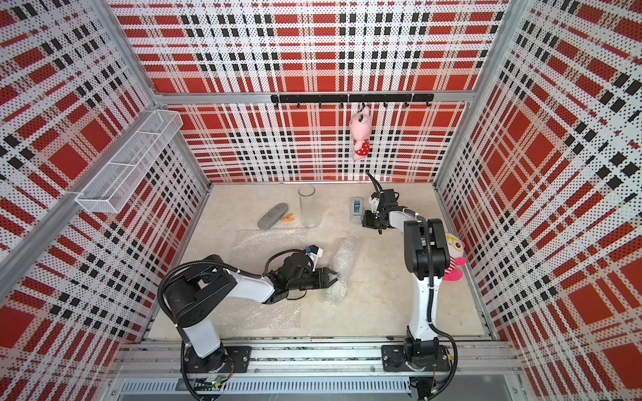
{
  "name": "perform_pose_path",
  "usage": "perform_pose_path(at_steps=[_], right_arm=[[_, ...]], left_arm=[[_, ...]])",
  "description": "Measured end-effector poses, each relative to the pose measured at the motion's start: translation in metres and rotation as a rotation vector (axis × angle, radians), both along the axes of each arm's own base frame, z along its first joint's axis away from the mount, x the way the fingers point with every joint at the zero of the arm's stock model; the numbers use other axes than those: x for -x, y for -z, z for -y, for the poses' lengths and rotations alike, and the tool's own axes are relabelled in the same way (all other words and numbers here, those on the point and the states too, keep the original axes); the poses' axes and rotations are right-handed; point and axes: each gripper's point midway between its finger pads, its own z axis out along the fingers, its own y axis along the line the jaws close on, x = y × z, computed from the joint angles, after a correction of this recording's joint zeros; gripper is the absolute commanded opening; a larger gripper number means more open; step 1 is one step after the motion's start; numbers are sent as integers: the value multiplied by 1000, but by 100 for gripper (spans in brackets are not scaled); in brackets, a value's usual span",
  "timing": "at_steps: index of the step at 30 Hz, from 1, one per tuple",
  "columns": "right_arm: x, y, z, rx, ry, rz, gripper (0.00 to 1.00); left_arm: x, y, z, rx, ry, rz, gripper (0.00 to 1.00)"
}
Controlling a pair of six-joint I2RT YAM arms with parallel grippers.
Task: Wrap vases in bubble wrap
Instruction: Tear off the tape using the Tape Cutter.
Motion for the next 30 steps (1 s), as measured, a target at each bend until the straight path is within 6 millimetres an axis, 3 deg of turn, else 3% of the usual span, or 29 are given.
perform_pose_path(at_steps=[4,10,12,18,26,30], right_arm=[[2,2,4,13,11,-14,0],[1,11,45,51,100,-45,0],[-1,10,48,51,106,-39,0],[6,3,42,20,94,-44,0],[28,-60,28,-72,68,55,0],[44,-60,8,-132,35,46,0]], left_arm=[[0,0,0,0,2,2,30],[1,0,1,0,3,3,29],[1,0,1,-1,4,3,29],[1,0,2,-3,7,4,29],[2,0,2,-4,10,5,29],[2,0,4,-3,14,8,28]])
